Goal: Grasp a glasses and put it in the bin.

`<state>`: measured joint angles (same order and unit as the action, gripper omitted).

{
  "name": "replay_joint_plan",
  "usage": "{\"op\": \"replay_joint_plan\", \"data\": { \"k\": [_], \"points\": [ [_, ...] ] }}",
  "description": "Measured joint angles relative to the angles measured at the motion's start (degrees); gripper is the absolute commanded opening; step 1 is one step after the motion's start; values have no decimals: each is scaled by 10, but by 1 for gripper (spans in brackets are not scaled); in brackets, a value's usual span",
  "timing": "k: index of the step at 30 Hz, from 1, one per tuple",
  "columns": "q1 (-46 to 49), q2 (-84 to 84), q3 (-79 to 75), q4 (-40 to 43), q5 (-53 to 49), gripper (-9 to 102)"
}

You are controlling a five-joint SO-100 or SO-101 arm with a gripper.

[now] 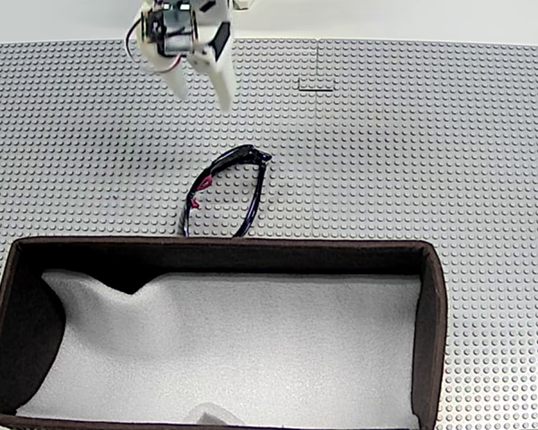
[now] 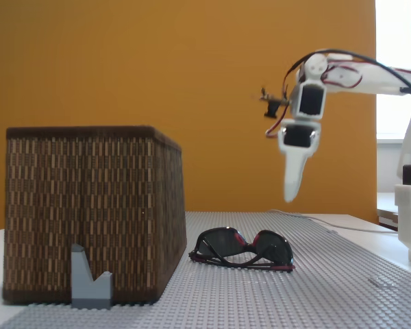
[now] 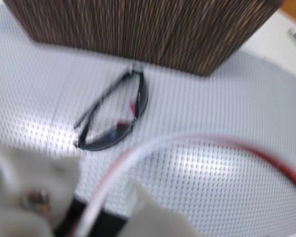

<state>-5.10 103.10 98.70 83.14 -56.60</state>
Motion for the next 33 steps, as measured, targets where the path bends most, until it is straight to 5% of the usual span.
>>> {"op": "replay_joint_plan", "data": {
  "k": [20,25,33],
  "points": [
    [-30,-83,129,-293,33,19],
    [-17,-91,142,-336,33,0],
    [-23,-88,142,-354,69,0]
  ]
}}
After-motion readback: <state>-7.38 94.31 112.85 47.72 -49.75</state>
